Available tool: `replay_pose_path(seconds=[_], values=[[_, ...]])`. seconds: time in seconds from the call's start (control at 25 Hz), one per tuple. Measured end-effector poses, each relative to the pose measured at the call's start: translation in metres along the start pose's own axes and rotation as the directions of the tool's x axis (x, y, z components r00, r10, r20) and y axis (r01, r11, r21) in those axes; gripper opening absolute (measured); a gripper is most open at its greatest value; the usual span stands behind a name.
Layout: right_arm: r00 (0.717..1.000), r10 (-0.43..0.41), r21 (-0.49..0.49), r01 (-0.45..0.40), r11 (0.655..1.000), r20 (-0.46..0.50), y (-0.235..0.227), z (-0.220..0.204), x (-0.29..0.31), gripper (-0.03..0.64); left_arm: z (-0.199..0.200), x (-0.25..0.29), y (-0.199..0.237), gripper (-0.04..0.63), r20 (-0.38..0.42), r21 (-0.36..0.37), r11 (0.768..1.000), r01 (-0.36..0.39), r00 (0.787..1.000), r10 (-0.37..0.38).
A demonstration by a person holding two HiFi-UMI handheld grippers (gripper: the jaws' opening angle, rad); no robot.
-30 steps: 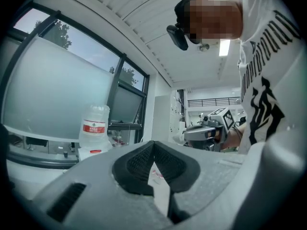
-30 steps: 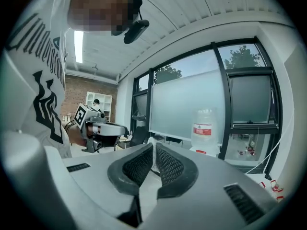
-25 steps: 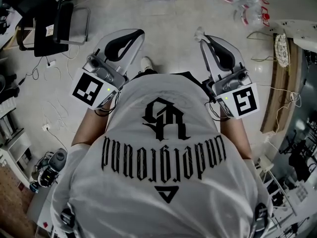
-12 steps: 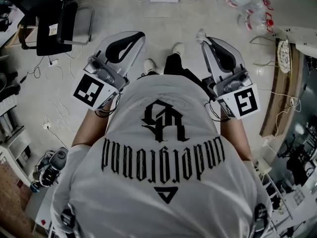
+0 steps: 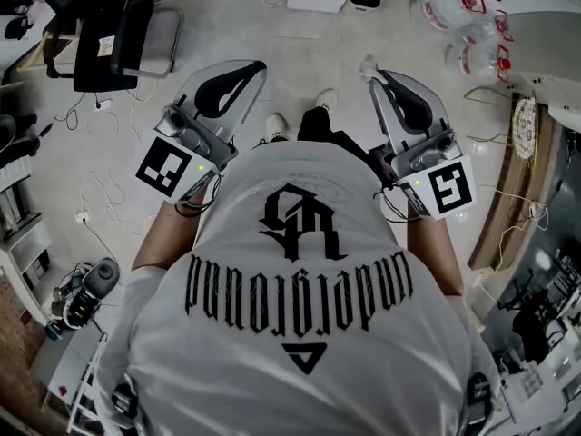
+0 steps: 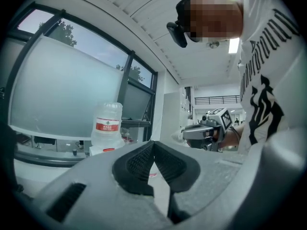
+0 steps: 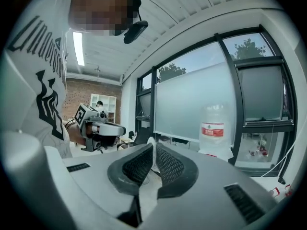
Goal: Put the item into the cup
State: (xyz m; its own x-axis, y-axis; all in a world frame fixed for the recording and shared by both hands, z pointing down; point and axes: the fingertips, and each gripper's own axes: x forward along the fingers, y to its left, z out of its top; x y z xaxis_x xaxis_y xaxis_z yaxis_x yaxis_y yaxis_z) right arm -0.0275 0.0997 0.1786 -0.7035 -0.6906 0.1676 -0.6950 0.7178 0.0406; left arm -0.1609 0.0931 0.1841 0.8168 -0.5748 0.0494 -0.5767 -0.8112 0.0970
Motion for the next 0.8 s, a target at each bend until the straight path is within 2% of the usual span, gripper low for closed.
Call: replay_pose_path(seconds=[0.48, 0.8], values=[[0.999, 0.037, 0.046, -0.036, 0.998, -0.033, -0.100, -0.020, 0.010, 0.028, -0.001, 0.090, 0.029, 0.015, -0.022, -0.023, 0.998, -0.061, 0.998, 0.060], [0.998, 0.060, 0.019, -0.060, 0.998, -0.019, -0.172, -0.025, 0.011, 0.028, 0.004, 0.158, 0.042, 0.014, -0.032, -0.009, 0.995, -0.101, 0.994, 0.100]])
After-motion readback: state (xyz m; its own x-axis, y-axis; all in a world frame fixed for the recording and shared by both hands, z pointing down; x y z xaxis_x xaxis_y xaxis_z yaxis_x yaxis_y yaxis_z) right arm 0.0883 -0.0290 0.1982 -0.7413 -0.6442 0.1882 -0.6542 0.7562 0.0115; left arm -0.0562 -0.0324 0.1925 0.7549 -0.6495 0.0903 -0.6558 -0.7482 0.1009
